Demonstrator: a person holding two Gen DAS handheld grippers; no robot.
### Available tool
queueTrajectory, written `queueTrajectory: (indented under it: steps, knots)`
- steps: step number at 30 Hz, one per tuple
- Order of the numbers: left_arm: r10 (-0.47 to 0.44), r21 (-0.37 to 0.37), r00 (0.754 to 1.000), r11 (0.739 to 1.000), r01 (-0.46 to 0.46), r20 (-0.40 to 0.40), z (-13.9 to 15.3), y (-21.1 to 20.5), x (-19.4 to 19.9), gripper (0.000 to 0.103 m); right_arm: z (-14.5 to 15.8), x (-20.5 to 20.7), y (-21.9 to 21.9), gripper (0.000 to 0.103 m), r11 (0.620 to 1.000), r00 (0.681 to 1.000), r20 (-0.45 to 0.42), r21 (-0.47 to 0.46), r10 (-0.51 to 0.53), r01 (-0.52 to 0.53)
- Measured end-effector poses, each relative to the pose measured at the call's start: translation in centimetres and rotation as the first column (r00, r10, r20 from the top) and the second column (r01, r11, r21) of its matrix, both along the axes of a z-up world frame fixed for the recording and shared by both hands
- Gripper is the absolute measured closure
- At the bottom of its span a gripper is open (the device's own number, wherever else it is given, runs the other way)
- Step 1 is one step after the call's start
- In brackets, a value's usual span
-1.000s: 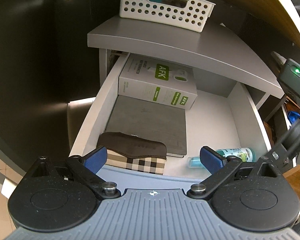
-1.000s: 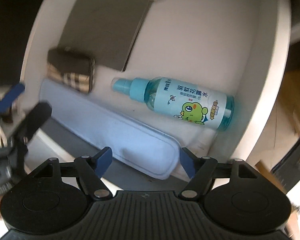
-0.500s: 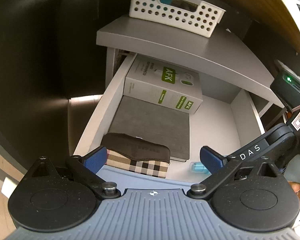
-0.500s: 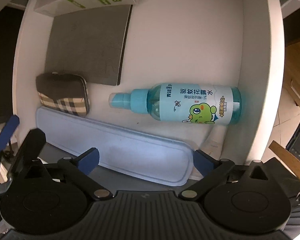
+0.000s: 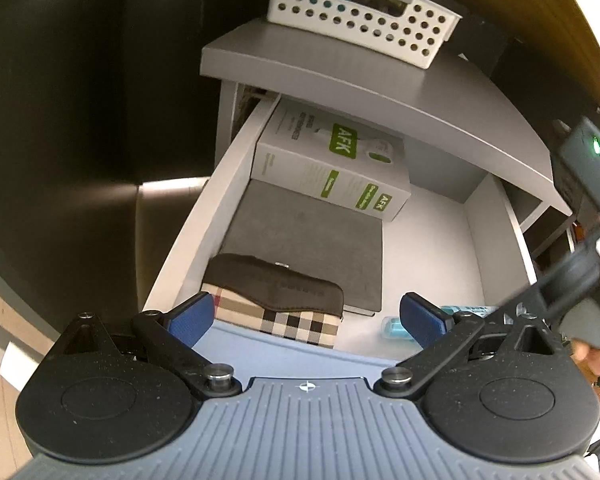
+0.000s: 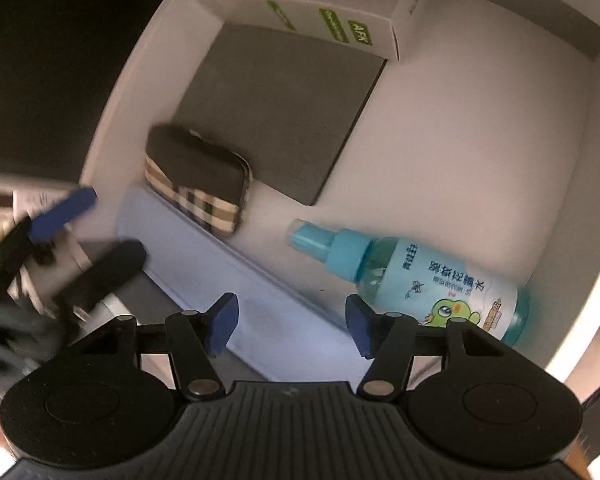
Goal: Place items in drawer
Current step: 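Lower the right tool over the long light-blue tray in the drawer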
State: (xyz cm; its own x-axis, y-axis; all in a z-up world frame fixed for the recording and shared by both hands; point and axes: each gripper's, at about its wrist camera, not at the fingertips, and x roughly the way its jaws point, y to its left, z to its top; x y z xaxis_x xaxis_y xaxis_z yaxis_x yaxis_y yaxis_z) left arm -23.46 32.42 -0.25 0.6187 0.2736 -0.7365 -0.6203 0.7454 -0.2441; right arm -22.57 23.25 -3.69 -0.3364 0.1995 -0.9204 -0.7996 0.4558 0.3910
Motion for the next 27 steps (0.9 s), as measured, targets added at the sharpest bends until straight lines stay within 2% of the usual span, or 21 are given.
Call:
queueTrajectory:
  steps: [5,8,10,11,15,19,24,25,27]
  knots:
    - [0.014,-0.021,1.0,1.0,-0.014,0.008,-0.1,0.1,-0.2,0.003,-0.5,-0.5,-0.8,0.043,0.99,0.99,0.064,0.061,0.127,-0.131]
    - [0.018,-0.024,1.0,1.0,-0.017,0.005,-0.2,0.2,-0.2,0.003,-0.1,-0.4,-0.7,0.056,0.979,0.984,0.067,0.105,0.166,-0.172]
    - [0.016,-0.025,1.0,1.0,-0.016,0.003,-0.2,0.2,-0.2,0.003,0.0,-0.1,-0.4,0.072,0.976,0.984,0.031,0.125,0.173,-0.176]
    - [0.015,-0.025,1.0,1.0,-0.015,0.002,-0.2,0.2,-0.2,0.003,0.1,0.0,-0.3,0.076,0.976,0.985,0.028,0.132,0.169,-0.171]
    - [0.01,-0.032,1.0,0.999,-0.01,-0.003,-0.2,0.2,-0.1,0.003,0.3,0.1,-0.2,0.077,0.977,0.985,0.049,0.133,0.164,-0.169]
    - [0.003,-0.032,1.0,0.999,-0.004,-0.011,-0.3,0.1,-0.1,0.003,0.6,-0.1,-0.2,0.077,0.972,0.977,0.121,0.137,0.174,-0.19]
    - [-0.002,-0.028,1.0,1.0,0.001,-0.017,-0.3,0.0,0.0,0.003,0.2,1.1,-0.2,0.079,0.977,0.977,0.16,0.134,0.144,-0.166]
    - [-0.005,-0.027,1.0,1.0,0.005,-0.019,-0.2,0.0,0.0,0.003,0.2,1.3,-0.3,0.103,0.978,0.968,0.204,0.116,0.148,-0.174]
    - [-0.013,-0.022,1.0,1.0,0.013,-0.024,-0.2,-0.1,0.2,0.004,-0.2,1.7,-0.4,0.102,0.981,0.944,0.293,0.072,0.153,-0.182]
